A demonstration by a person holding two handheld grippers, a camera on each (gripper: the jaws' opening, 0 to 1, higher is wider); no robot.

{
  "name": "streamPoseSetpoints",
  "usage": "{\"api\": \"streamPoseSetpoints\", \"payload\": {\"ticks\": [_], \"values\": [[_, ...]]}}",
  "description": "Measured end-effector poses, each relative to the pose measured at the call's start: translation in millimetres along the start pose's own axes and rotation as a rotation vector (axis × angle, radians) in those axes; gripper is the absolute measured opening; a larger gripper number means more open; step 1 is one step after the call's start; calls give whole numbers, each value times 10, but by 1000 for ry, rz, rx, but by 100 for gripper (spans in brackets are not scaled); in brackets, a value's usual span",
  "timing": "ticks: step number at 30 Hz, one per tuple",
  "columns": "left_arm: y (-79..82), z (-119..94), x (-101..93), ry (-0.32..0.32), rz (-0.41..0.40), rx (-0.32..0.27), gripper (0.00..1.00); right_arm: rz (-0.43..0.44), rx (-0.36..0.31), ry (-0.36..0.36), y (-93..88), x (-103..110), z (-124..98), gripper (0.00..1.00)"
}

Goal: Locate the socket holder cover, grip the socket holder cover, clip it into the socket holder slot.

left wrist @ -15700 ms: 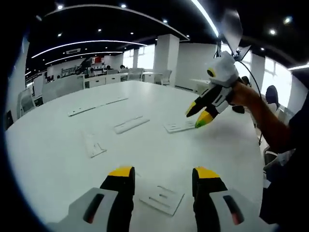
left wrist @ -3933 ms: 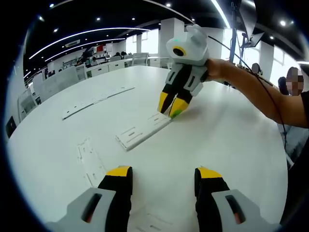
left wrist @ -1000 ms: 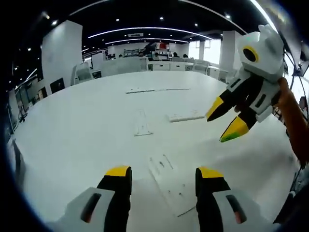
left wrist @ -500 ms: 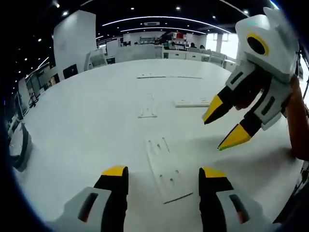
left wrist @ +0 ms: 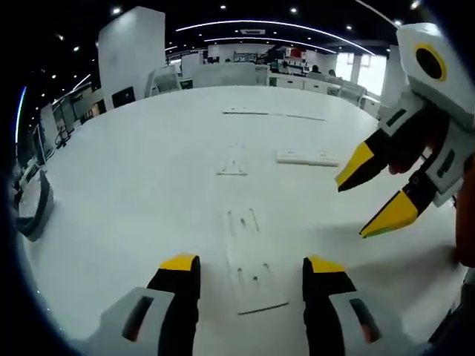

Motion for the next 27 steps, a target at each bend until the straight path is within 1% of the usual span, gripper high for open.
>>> {"api": "streamPoseSetpoints", "payload": {"ticks": [1, 3, 6, 8, 9, 10, 11, 15, 24, 27], "values": [[1, 6, -14, 9, 0, 5, 54, 6, 5, -5, -23, -8, -10, 29], [13, 15, -52, 8, -3, 19, 53, 8, 8, -10, -33, -9, -37, 30], [38, 21, -109, 16, -13, 20, 52, 5, -4, -8, -5, 12, -65, 30], [40, 40, -133, 22, -6, 43, 52, 2, -10, -7, 16, 35, -62, 30], [37, 58, -148, 22, 10, 83, 53, -3, -8, -3, 31, 57, -48, 30], [68, 64, -168, 40, 4, 76, 53, -4, -6, -1, 34, 66, -41, 30], [87, 72, -175, 31, 9, 81, 53, -7, -3, 2, 39, 83, -29, 30], [139, 129, -193, 39, 2, 104, 49, -14, 2, 11, 54, 110, -23, 30], [181, 176, -174, 32, -3, 114, 49, -18, -8, -2, 61, 89, -66, 30], [206, 193, -177, 46, -13, 129, 49, -16, -10, 1, 66, 89, -67, 30]]}}
Point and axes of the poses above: the point that each gripper's makers call its tool centre point, and the gripper's own axes: z roughly forward along the fingers, x roughly to its left, y roughly out of its top, the point moved 10 cm from there along -z, roughly backward along the fingers, and after that the axes turned 4 degrees about z, right-handed, at the moved point
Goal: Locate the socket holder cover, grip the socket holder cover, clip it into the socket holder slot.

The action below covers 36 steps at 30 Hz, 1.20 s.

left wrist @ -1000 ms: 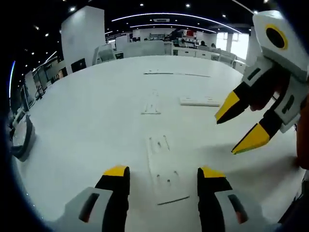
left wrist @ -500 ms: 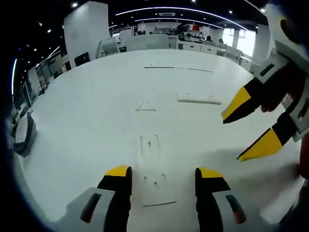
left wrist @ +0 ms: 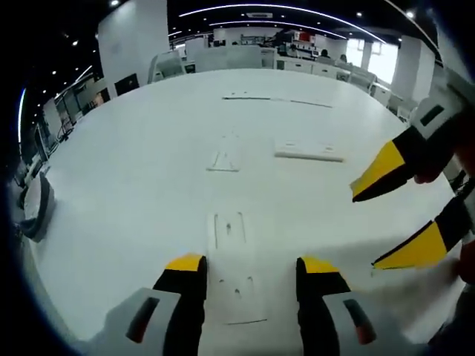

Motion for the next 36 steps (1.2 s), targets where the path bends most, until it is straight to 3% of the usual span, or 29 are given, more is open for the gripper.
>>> {"api": "streamPoseSetpoints", "payload": {"ticks": [12, 26, 36], "values": [[33, 35, 15, 27, -32, -1, 47, 1, 5, 2, -3, -10, 1, 29], [73, 26, 30, 11, -2, 6, 27, 9, 7, -15, 1, -127, -18, 28], [58, 26, 53, 14, -6, -7, 27, 10, -1, -28, -35, -130, -37, 26]]}}
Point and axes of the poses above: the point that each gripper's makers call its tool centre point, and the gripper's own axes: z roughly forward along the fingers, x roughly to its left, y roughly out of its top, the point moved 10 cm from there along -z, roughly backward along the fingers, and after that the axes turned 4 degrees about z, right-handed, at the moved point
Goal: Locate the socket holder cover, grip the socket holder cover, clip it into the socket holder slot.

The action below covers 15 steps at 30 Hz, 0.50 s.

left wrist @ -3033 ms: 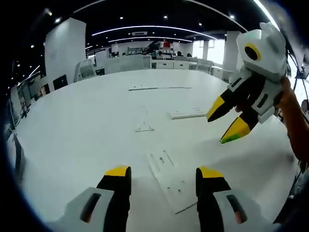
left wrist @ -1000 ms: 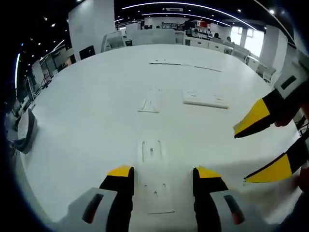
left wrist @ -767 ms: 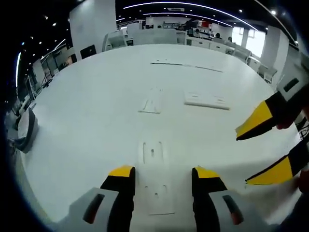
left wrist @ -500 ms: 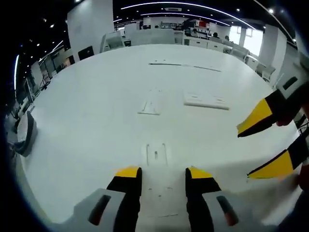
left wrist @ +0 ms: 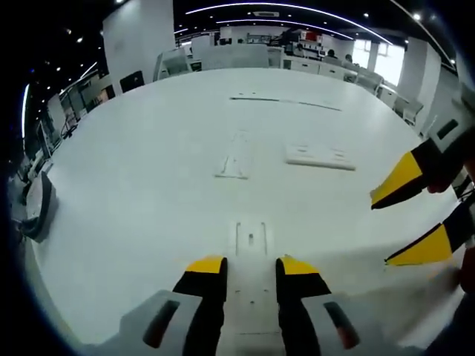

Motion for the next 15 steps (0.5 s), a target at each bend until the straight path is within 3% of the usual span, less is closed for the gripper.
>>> {"api": "streamPoseSetpoints", "payload": {"ticks": [15], "values": [[24, 31, 50, -11, 28, 0, 26, 13, -17, 14, -9, -49, 4, 25]]}}
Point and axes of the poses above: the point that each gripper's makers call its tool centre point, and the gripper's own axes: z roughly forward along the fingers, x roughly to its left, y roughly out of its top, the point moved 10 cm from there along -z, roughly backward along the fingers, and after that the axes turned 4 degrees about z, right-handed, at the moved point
